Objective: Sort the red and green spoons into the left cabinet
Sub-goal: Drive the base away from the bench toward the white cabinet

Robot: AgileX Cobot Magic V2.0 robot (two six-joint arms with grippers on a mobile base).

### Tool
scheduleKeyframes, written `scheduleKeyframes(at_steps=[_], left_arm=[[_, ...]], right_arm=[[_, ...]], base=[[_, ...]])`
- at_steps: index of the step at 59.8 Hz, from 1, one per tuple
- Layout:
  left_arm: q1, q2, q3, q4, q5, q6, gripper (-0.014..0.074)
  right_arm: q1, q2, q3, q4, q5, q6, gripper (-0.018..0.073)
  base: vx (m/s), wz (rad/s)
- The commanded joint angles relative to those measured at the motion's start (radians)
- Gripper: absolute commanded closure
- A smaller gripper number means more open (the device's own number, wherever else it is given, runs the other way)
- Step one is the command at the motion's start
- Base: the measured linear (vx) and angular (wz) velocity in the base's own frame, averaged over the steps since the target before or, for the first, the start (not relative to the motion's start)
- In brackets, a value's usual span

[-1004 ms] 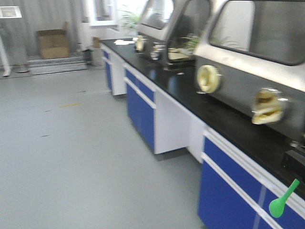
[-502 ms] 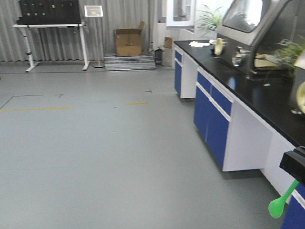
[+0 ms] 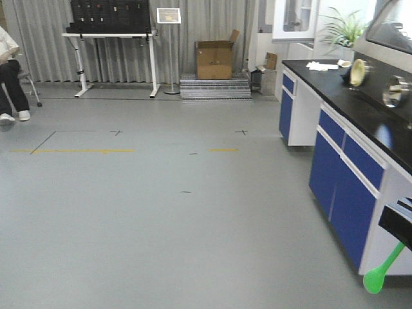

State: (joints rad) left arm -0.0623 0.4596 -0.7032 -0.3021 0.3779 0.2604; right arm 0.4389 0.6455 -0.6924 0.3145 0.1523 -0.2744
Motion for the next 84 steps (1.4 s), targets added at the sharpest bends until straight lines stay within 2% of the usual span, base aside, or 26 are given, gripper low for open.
scheduleKeyframes(at_steps=[1,37,84], left_arm=[[-0.006,0.008,-0.029,-0.017,-0.074,-0.01,0.06],[-0.006,0.008,-0.029,-0.017,-0.074,-0.01,0.06],[-0.007,0.009,-0.029,-0.017,-0.074,-0.01,0.06]], right_arm=[[-0.002,0.0,-0.028,0.003,-0.082,-0.002,0.0562],[-0.002,0.0,-0.028,0.003,-0.086,-0.002,0.0562],[-0.002,0.0,-0.028,0.003,-0.082,-0.002,0.0562]], base=[[0.52,0.2],[0.58,0.12],[0.63,-0.11]])
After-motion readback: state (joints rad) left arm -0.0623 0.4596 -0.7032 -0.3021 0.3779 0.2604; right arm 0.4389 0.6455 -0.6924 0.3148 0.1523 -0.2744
